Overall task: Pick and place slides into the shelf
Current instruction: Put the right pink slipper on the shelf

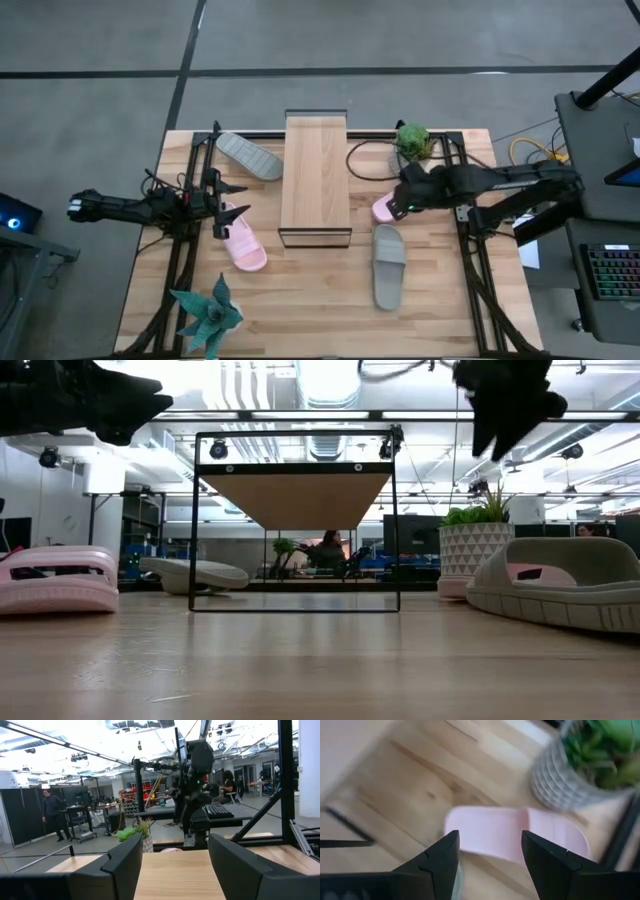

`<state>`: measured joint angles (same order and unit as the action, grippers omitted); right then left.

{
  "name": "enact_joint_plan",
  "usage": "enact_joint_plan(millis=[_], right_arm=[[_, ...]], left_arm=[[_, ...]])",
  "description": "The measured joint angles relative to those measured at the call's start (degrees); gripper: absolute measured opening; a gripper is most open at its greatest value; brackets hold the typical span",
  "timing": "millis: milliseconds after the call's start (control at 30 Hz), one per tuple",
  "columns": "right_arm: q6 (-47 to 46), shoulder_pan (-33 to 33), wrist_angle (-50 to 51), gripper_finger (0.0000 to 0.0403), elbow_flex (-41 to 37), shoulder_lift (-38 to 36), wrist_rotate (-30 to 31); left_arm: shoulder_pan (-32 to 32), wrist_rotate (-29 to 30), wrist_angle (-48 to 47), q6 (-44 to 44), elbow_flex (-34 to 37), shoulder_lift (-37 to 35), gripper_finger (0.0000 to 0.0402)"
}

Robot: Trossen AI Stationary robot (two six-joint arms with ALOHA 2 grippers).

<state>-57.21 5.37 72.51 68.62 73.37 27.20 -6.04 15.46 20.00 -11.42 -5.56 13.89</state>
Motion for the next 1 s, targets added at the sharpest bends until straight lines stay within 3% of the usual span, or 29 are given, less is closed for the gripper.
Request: enact_joint_plan(millis=[633,1000], right_arm=[[-6.14,-2.42,6.66,0.0174,-3.23,24.17,3.08],[-8.84,-5.52,8.82,0.0155,-4.33,29.17,4.27]], left_arm=[[0.02,0.00,-2.55,-1.46,0.04,-0.05,0.0211],[-0.03,0.02,-2.58,-1.46,0.02,-0.13,0.0211]])
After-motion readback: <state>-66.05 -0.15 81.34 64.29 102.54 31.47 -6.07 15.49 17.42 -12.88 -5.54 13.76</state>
